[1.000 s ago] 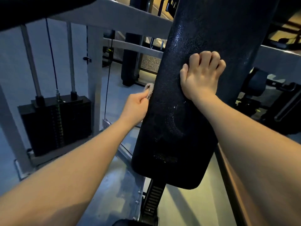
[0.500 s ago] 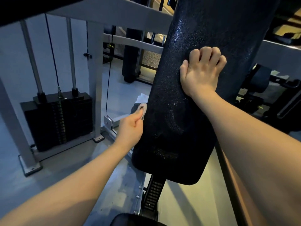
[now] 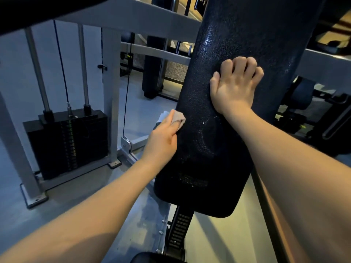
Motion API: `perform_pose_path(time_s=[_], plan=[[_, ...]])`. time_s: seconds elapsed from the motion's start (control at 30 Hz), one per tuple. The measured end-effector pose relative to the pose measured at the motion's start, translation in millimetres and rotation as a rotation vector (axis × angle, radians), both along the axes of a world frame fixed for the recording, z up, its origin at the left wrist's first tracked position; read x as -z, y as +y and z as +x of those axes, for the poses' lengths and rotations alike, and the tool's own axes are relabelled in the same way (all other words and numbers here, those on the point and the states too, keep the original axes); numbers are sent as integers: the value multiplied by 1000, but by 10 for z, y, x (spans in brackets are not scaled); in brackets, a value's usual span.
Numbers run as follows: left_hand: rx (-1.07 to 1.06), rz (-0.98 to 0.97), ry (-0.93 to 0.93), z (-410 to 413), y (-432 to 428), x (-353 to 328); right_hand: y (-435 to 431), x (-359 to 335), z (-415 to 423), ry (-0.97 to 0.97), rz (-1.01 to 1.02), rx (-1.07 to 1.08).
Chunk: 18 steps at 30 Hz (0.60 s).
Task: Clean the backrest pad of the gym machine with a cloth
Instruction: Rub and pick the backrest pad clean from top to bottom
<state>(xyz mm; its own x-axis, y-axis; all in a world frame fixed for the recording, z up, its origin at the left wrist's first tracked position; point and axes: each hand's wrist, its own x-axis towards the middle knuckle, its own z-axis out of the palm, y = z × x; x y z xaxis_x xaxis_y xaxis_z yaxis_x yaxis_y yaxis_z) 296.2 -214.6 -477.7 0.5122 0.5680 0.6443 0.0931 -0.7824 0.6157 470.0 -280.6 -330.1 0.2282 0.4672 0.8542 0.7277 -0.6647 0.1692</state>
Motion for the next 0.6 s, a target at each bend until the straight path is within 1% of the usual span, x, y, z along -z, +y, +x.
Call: perform_pose_path(time_s=[0.1, 0.2, 0.27, 0.37, 0.43, 0.47, 0.53, 0.6], plan=[[-2, 137, -23, 211, 166, -367, -2, -6, 14, -1, 1, 5], [-43, 162, -5, 391, 186, -610, 5, -9, 4, 2, -3, -4], [-75, 181, 7, 407, 89, -550, 1, -8, 5, 8, -3, -6], [-83, 352, 19, 307, 8, -146, -4, 7, 21, -2, -8, 3], [-78, 426, 76, 196, -24, 75, -9, 4, 27, 5, -11, -1], [-75, 428, 111, 151, -44, 95, -12, 2, 30, 11, -17, -1], [-69, 388, 201, 101, -78, 0, -19, -17, 20, 31, -45, 6], [-61, 341, 337, 66, -100, -132, -42, -45, -7, 59, -77, 2]])
